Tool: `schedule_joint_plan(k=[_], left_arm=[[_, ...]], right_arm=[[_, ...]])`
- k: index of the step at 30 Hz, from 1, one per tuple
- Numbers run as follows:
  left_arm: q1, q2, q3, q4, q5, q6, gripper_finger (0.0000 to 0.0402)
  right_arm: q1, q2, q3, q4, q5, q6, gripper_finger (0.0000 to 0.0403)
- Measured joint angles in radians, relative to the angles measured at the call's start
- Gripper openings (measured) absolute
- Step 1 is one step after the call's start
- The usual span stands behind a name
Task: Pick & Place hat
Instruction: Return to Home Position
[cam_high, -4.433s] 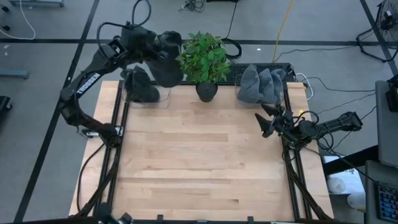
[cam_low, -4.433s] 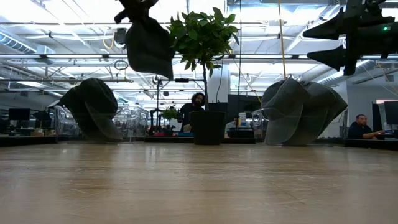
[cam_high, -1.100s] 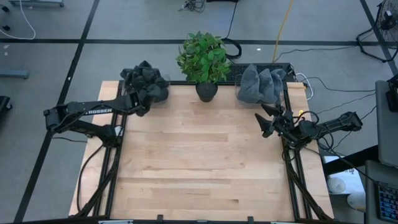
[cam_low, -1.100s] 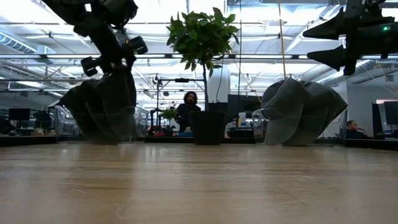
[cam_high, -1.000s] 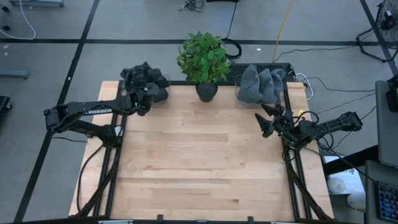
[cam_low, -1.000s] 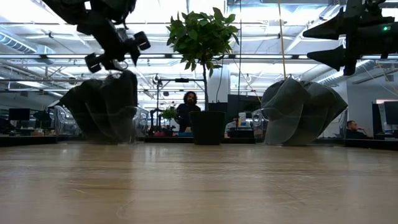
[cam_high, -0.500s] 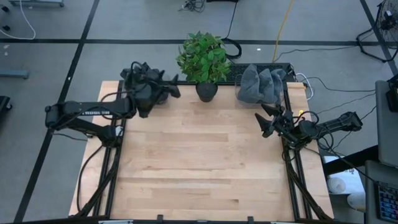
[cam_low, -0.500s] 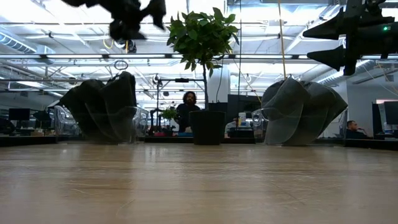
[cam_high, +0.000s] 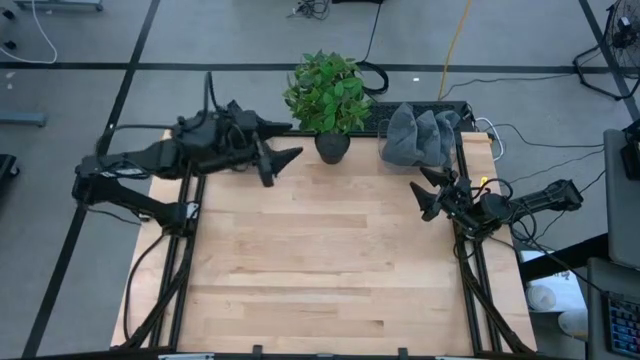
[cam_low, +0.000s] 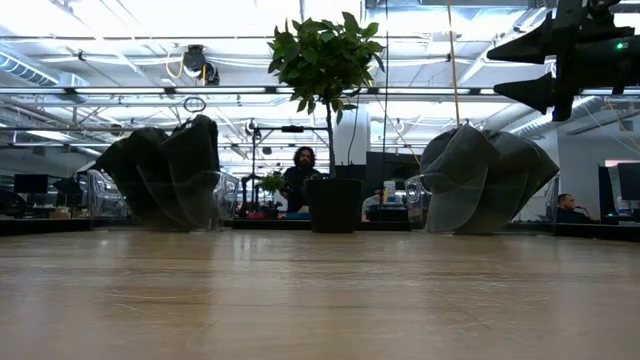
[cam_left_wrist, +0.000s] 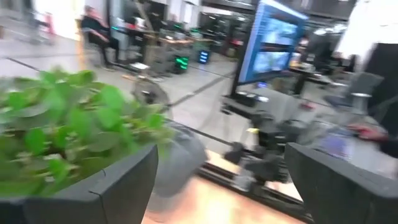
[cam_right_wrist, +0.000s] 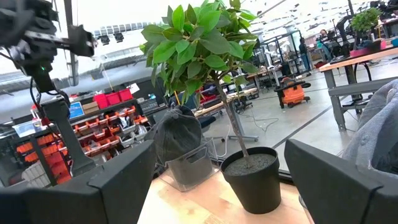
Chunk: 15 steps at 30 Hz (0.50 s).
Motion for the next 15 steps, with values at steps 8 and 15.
schedule_joint_plan(k=[8,15], left_arm=[[-0.097,0.054,0.153,-0.124,0.041,-0.03,0.0367],[-0.149,0.005,0.008,-0.045,-0.024,0.096,0.0361]], right_arm=[[0.0,0.0,0.0,0.0,0.0,0.0,0.0345],[0.0,0.0,0.0,0.0,0.0,0.0,0.0344]])
